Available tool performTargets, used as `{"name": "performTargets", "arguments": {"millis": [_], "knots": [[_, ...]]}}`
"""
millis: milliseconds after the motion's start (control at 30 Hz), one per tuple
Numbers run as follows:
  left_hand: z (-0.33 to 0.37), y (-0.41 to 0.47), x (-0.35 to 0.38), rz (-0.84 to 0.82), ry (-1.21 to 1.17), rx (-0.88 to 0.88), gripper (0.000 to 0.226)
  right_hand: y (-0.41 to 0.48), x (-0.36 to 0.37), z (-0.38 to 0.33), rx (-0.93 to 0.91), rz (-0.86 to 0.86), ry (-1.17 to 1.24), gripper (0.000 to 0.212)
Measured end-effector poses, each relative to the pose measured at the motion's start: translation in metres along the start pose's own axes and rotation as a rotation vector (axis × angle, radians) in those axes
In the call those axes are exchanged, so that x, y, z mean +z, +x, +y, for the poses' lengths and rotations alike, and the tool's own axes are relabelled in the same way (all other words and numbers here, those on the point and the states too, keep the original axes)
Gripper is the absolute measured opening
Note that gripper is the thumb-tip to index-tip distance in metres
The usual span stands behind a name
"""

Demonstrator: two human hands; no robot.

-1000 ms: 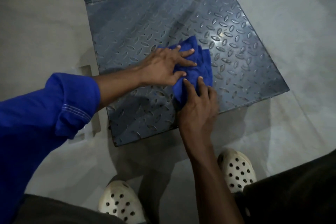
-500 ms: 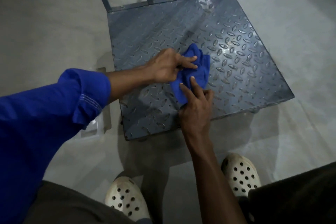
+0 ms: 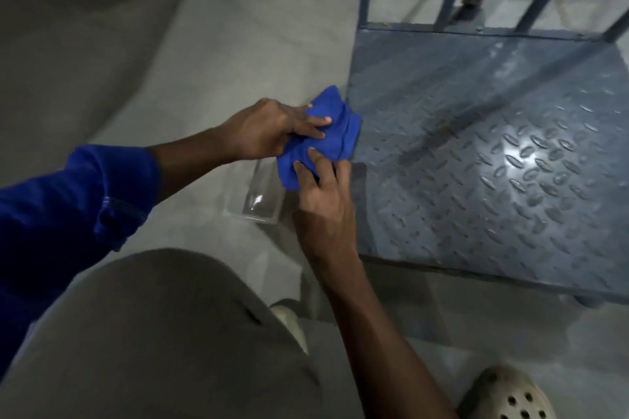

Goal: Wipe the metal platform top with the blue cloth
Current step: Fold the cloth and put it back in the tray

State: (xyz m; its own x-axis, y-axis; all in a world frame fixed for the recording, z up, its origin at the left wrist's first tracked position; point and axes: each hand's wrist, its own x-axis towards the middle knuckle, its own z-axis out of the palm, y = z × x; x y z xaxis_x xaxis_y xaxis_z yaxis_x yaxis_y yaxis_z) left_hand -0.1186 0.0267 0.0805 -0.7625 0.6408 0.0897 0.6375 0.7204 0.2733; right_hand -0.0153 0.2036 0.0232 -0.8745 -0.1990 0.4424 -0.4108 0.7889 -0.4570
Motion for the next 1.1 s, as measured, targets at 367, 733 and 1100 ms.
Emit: {"name": "performTargets", "arguments": {"millis": [367, 733, 1100], "knots": [[-0.102, -0.106, 0.035, 0.038, 0.421, 0.152, 0.071, 0.003, 0.093, -0.073, -0.021, -0.36, -0.045, 0.055], [-0.125, -0.07, 0.093, -0.176, 0.55, 0.267, 0.066, -0.003, 0.122, -0.051, 0.109, -0.449, -0.037, 0.032], [-0.096, -0.053, 0.108, -0.616, 0.95, -0.221, 0.072, 0.0, 0.129, -0.049, 0.162, -0.789, -0.095, 0.056]]}}
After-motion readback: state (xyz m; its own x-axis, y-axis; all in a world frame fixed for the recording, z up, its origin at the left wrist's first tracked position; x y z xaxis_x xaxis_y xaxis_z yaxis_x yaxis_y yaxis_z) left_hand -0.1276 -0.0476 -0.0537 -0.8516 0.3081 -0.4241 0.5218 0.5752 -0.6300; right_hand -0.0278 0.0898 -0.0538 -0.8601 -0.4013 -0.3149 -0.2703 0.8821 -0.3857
